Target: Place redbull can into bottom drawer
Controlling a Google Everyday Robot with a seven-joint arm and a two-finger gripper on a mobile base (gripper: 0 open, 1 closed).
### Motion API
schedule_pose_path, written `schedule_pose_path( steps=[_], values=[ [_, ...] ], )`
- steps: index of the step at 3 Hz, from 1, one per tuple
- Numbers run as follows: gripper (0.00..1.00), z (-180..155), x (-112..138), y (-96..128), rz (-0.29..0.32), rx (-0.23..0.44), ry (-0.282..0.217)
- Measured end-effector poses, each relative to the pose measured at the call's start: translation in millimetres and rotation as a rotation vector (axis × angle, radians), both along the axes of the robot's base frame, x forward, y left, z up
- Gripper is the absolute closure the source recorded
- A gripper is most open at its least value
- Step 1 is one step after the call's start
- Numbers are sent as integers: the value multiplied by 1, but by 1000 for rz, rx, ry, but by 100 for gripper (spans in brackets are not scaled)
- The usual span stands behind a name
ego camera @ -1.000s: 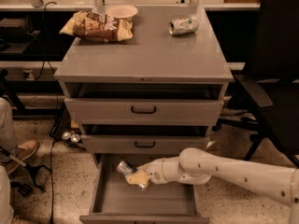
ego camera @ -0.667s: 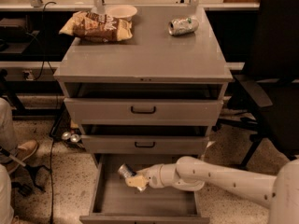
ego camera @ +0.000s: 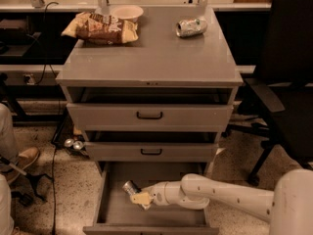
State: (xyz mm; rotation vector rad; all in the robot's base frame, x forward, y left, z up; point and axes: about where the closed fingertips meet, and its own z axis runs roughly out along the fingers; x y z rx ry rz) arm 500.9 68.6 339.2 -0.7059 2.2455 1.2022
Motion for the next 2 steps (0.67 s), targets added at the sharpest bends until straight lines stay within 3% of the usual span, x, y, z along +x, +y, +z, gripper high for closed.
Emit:
schedule_pose_path(
  steps=[1, 2],
  values=[
    [100, -31, 16, -5, -9, -110, -16],
    [100, -59, 51, -24, -49, -196, -65]
  ],
)
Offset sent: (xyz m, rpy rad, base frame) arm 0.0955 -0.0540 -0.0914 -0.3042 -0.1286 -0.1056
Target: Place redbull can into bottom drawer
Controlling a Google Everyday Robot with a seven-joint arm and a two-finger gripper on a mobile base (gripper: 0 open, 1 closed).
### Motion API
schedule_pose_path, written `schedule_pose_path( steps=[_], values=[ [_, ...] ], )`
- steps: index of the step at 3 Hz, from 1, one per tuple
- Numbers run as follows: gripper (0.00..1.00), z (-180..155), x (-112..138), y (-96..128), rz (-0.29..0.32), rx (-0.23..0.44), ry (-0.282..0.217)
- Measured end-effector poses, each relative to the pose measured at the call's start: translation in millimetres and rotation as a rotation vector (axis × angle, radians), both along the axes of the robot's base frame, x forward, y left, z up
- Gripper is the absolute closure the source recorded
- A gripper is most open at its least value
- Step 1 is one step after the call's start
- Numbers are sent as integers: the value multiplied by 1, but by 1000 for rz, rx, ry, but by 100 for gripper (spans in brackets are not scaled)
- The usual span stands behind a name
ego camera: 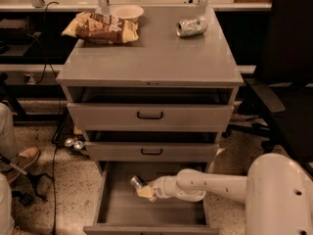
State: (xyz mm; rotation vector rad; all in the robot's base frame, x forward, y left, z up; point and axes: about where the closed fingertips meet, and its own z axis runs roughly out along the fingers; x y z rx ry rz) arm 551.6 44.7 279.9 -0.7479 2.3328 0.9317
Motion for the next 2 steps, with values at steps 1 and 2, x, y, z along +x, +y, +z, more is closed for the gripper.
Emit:
schedule_pose_path(
  steps=[1, 2],
  values=[
    [82, -31, 29, -17, -52, -29, -44],
    [51, -77, 51, -25, -77, -42, -35]
  ],
)
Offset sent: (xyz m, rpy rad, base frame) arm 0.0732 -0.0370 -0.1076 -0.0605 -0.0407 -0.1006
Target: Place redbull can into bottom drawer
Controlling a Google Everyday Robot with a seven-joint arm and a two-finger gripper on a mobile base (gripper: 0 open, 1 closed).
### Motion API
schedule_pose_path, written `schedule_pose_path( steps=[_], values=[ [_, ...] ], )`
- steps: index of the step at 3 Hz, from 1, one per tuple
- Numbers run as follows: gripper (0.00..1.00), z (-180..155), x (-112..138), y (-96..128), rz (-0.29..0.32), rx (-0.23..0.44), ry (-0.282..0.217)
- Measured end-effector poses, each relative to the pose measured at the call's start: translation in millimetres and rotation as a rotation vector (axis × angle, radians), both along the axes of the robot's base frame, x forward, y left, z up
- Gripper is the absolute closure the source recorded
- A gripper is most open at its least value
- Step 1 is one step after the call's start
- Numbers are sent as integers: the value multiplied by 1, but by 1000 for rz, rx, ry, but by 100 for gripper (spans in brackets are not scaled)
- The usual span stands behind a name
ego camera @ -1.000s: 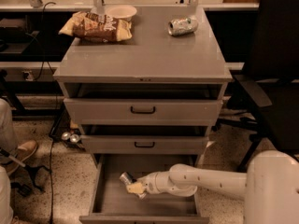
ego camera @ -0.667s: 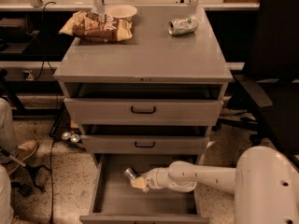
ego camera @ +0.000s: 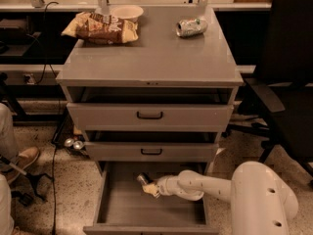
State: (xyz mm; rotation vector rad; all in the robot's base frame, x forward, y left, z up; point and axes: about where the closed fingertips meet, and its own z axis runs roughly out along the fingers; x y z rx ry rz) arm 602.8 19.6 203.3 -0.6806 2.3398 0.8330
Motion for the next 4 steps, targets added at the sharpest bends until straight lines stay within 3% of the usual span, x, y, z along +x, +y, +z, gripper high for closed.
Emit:
schedule_pose_path(
  steps=[2, 3, 4],
  values=[
    [4, -31, 7, -5, -3, 8, 32],
    [0, -32, 4, -14, -18, 4, 37],
    [0, -19, -11, -41, -63, 36, 21]
  ],
)
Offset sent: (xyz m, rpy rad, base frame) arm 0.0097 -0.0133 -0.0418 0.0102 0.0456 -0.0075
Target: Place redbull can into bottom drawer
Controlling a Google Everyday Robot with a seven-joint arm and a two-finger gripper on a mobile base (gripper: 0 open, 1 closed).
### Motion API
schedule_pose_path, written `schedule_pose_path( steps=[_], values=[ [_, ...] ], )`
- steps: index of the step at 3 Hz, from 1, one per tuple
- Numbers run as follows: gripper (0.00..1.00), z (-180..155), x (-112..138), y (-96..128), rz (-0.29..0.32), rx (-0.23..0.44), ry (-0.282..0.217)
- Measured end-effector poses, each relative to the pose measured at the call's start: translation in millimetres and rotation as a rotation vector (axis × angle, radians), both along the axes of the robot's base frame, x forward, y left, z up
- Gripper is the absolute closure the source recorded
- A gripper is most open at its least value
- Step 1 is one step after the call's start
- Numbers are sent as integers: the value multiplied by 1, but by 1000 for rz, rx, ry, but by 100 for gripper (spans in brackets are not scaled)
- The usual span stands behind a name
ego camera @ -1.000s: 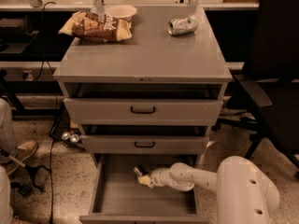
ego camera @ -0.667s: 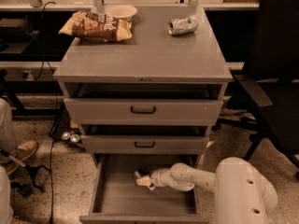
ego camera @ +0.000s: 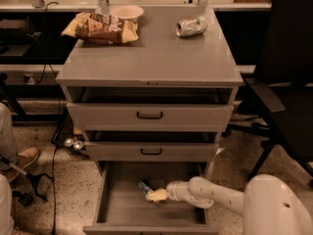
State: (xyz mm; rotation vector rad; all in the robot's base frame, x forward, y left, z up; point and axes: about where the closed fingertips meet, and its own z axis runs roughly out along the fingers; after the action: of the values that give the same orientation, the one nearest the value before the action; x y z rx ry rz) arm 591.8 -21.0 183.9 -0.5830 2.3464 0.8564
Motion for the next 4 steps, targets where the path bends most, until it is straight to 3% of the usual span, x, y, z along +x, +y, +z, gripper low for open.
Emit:
schedule_pose_path(
  steps=[1, 2, 3, 4],
  values=[
    [0, 26, -24, -54, -68, 42, -30],
    [0, 26, -33, -92, -134, 46, -32],
    [0, 26, -33, -92, -134, 46, -32],
    [0, 40, -49, -112, -199, 33, -61]
  ],
)
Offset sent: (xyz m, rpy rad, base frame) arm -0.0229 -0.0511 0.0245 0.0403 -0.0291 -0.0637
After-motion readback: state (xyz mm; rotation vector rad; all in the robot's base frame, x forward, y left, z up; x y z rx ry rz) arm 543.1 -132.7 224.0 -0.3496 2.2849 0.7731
